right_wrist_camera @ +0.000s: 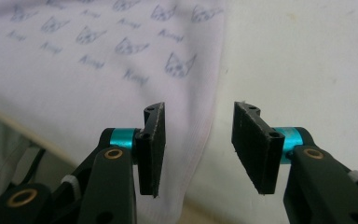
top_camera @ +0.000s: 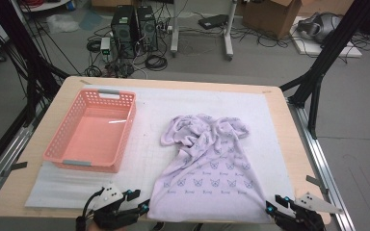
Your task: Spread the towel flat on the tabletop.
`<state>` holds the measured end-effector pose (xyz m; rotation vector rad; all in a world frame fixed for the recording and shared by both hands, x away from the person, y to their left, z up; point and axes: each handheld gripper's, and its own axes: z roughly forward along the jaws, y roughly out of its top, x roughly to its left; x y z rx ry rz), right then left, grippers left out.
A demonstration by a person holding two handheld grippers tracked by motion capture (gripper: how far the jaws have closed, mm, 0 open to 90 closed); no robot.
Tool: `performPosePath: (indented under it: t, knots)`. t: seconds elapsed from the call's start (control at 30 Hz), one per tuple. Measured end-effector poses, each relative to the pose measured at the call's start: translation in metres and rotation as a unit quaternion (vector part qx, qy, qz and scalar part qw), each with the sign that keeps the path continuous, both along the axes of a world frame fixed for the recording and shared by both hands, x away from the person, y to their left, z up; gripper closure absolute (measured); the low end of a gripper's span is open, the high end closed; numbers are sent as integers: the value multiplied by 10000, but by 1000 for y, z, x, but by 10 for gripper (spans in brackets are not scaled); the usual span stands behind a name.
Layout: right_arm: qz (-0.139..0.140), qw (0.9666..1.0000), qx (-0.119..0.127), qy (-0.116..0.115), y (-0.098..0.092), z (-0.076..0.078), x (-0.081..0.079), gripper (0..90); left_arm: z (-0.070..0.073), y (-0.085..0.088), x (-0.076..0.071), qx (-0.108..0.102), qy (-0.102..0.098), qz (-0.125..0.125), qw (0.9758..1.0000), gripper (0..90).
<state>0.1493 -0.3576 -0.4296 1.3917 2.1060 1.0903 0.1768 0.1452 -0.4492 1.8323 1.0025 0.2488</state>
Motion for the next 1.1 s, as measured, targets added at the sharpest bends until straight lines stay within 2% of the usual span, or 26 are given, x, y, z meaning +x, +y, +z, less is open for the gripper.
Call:
performPosePath:
  t: [0.13,0.17,0.2,0.27,0.3,0.33,0.37,0.4,0.47,0.63,0.73,0.77,0.8,0.87,0.9,0.97,1.03,1.1]
  knots:
    - [6,9997,-186,169,10,-9,21,574,-7,-18,13,85,258,-130,9995,473]
    - [30,9996,-207,213,12,-12,23,582,-9,-23,13,131,243,-184,9994,473]
    - [100,9992,-279,267,14,-15,27,588,-9,-27,12,176,126,-229,9995,464]
    - [150,9989,-363,249,15,-16,28,616,-10,-31,10,344,-44,-271,9990,527]
    - [187,9988,-381,263,14,-16,28,692,-12,-31,8,491,-184,-348,9980,690]
    - [256,9987,-353,280,12,-15,28,799,-13,-31,6,587,-349,-362,9970,783]
    - [355,9984,-292,321,11,-15,27,851,-12,-30,6,598,-353,-397,9968,824]
    - [363,9984,-269,338,11,-15,26,859,-11,-29,5,573,-257,-378,9973,846]
    - [458,9978,-298,376,9,-14,24,866,-10,-26,0,589,-187,-376,9974,854]
    - [690,9963,-173,487,2,-9,5,867,-6,-11,-25,401,-6,-426,9983,855]
    - [848,9947,-82,577,2,-7,-9,866,-8,-6,-39,425,92,-528,9977,852]
    - [907,9942,-65,566,2,-7,-14,859,-8,-6,-40,407,106,-562,9975,840]
    - [923,9942,-59,551,3,-7,-15,829,-9,-6,-40,397,103,-574,9975,790]
    - [787,9959,7,441,3,-4,-14,670,-7,-8,-34,339,59,-472,9983,563]
    - [704,9969,91,345,3,-3,-12,649,-5,-8,-31,239,-36,-429,9988,522]
    - [581,9980,163,198,4,0,-5,625,0,-8,-23,86,-123,-336,9993,514]
    - [419,9990,133,120,7,1,6,631,3,-11,-11,44,-181,-249,9995,509]
    - [291,9995,-44,92,13,-1,19,648,4,-15,4,69,-152,-210,9996,510]
